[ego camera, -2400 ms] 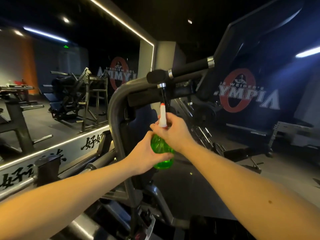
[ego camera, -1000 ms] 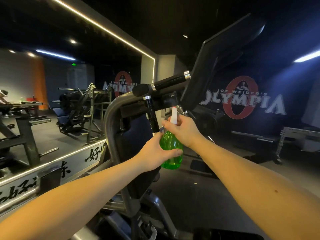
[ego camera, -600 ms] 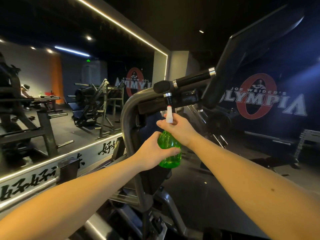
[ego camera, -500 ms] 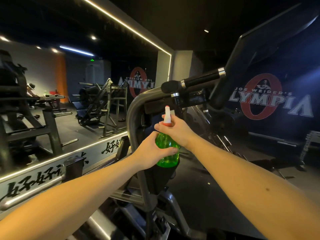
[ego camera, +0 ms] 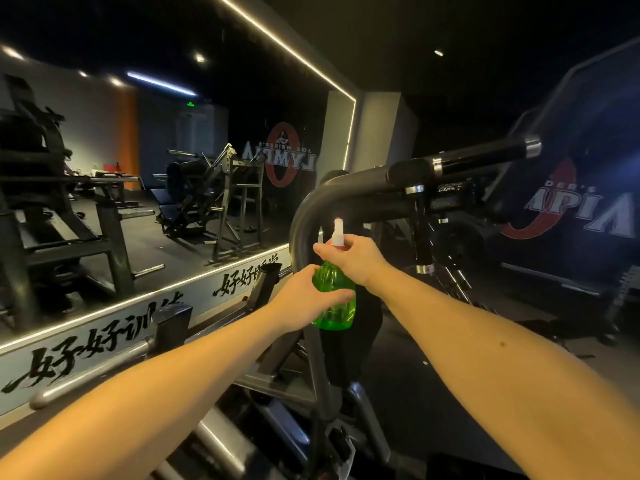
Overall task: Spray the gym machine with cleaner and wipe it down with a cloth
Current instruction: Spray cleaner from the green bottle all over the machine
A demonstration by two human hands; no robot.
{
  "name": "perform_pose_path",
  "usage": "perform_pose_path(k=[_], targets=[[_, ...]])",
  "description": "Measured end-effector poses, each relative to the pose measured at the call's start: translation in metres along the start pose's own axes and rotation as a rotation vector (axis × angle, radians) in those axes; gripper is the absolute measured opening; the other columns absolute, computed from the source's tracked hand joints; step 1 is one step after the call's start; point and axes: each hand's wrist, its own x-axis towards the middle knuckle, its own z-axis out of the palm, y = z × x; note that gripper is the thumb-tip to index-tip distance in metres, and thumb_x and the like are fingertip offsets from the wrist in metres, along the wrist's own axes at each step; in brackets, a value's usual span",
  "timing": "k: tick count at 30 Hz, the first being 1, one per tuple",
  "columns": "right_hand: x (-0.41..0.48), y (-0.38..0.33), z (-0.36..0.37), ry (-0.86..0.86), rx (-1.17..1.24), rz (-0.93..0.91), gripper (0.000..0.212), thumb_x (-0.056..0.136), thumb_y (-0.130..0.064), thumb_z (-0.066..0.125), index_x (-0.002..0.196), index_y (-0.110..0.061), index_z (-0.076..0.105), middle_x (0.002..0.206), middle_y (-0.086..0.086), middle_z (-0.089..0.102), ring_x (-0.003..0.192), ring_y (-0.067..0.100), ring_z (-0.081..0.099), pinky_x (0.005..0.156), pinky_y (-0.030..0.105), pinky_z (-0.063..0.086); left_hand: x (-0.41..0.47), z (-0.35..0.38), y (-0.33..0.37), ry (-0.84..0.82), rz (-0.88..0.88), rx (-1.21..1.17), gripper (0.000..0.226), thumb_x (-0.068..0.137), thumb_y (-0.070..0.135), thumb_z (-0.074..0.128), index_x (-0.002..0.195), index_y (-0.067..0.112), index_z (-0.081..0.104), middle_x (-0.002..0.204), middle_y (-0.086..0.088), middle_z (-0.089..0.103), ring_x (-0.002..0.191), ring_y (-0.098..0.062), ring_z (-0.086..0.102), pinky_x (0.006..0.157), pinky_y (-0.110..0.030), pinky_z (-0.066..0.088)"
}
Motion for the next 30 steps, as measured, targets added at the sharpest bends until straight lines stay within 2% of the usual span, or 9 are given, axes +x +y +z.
perform_pose_path(k=[4, 7, 9, 12, 15, 20, 23, 26, 30], targets=[[0.013, 0.000, 0.029, -0.021, -0.001, 0.020, 0.041, 0.090, -0.043, 0.076, 0.114, -0.010, 0.071, 0.103, 0.002, 0.071, 0.093, 0.013, 0.067, 0.080, 0.026, 0.055, 0.003, -0.018, -0.024, -0.002, -0.040, -0.045, 0.071, 0.064, 0.067, 0.080, 0.122, 0.031, 0.061, 0.110, 0.012, 0.074, 0.103, -0.005, 0.071, 0.100, -0.041, 0.057], [0.023, 0.000, 0.049, -0.039, 0.000, 0.046, 0.048, 0.091, -0.044, 0.075, 0.120, -0.007, 0.068, 0.104, 0.002, 0.068, 0.089, 0.010, 0.064, 0.077, 0.023, 0.053, 0.007, -0.034, -0.042, -0.032, -0.064, -0.049, 0.050, 0.078, 0.053, 0.082, 0.120, 0.032, 0.063, 0.110, 0.011, 0.074, 0.104, -0.007, 0.071, 0.101, -0.041, 0.056], [0.032, 0.001, 0.063, -0.051, -0.006, 0.065, 0.045, 0.091, -0.044, 0.075, 0.116, -0.007, 0.070, 0.100, 0.001, 0.068, 0.089, 0.011, 0.066, 0.076, 0.022, 0.053, 0.009, -0.044, -0.052, -0.051, -0.082, -0.063, 0.045, 0.084, 0.049, 0.080, 0.121, 0.031, 0.063, 0.112, 0.010, 0.074, 0.106, -0.008, 0.070, 0.102, -0.041, 0.054], [0.048, 0.001, 0.083, -0.062, -0.039, 0.070, 0.037, 0.090, -0.044, 0.077, 0.103, -0.010, 0.073, 0.094, 0.002, 0.071, 0.090, 0.015, 0.070, 0.078, 0.027, 0.056, 0.012, -0.057, -0.064, -0.058, -0.111, -0.109, 0.048, 0.087, 0.043, 0.080, 0.126, 0.024, 0.059, 0.114, 0.008, 0.071, 0.107, -0.010, 0.068, 0.102, -0.038, 0.054], [0.061, 0.002, 0.099, -0.044, -0.102, 0.064, 0.030, 0.090, -0.046, 0.076, 0.094, -0.016, 0.072, 0.085, -0.005, 0.070, 0.081, 0.008, 0.069, 0.070, 0.021, 0.052, 0.015, -0.069, -0.073, -0.057, -0.151, -0.108, 0.053, 0.086, 0.042, 0.080, 0.128, 0.024, 0.053, 0.117, 0.006, 0.068, 0.109, -0.012, 0.066, 0.100, -0.036, 0.054], [0.067, 0.015, 0.118, -0.026, -0.106, 0.045, 0.030, 0.090, -0.045, 0.076, 0.104, -0.019, 0.071, 0.090, -0.009, 0.070, 0.085, 0.007, 0.069, 0.070, 0.018, 0.052, 0.020, -0.075, -0.092, -0.048, -0.152, -0.085, 0.056, 0.085, 0.037, 0.083, 0.131, 0.020, 0.056, 0.116, 0.006, 0.069, 0.108, -0.012, 0.067, 0.101, -0.040, 0.056], [0.060, 0.028, 0.124, -0.067, -0.097, 0.074, 0.020, 0.090, -0.041, 0.077, 0.092, -0.023, 0.069, 0.088, -0.007, 0.070, 0.084, 0.008, 0.069, 0.070, 0.019, 0.051, 0.015, -0.070, -0.107, -0.076, -0.172, -0.069, 0.051, 0.082, 0.038, 0.085, 0.123, 0.023, 0.059, 0.113, 0.007, 0.071, 0.106, -0.011, 0.069, 0.099, -0.040, 0.057], [0.048, 0.049, 0.133, -0.077, -0.138, 0.119, 0.027, 0.089, -0.042, 0.078, 0.085, -0.017, 0.070, 0.084, 0.000, 0.070, 0.079, 0.011, 0.069, 0.067, 0.021, 0.051, 0.003, -0.057, -0.125, -0.104, -0.222, -0.086, 0.047, 0.079, 0.041, 0.087, 0.116, 0.021, 0.065, 0.106, 0.006, 0.075, 0.099, -0.010, 0.072, 0.096, -0.040, 0.059], [0.032, 0.080, 0.152, -0.119, -0.119, 0.175, 0.031, 0.086, -0.040, 0.082, 0.082, -0.013, 0.067, 0.078, -0.001, 0.067, 0.069, 0.007, 0.065, 0.057, 0.015, 0.048, -0.015, -0.037, -0.153, -0.099, -0.285, -0.059, 0.069, 0.066, 0.054, 0.089, 0.120, 0.020, 0.064, 0.107, 0.007, 0.074, 0.099, -0.010, 0.071, 0.095, -0.039, 0.059]])
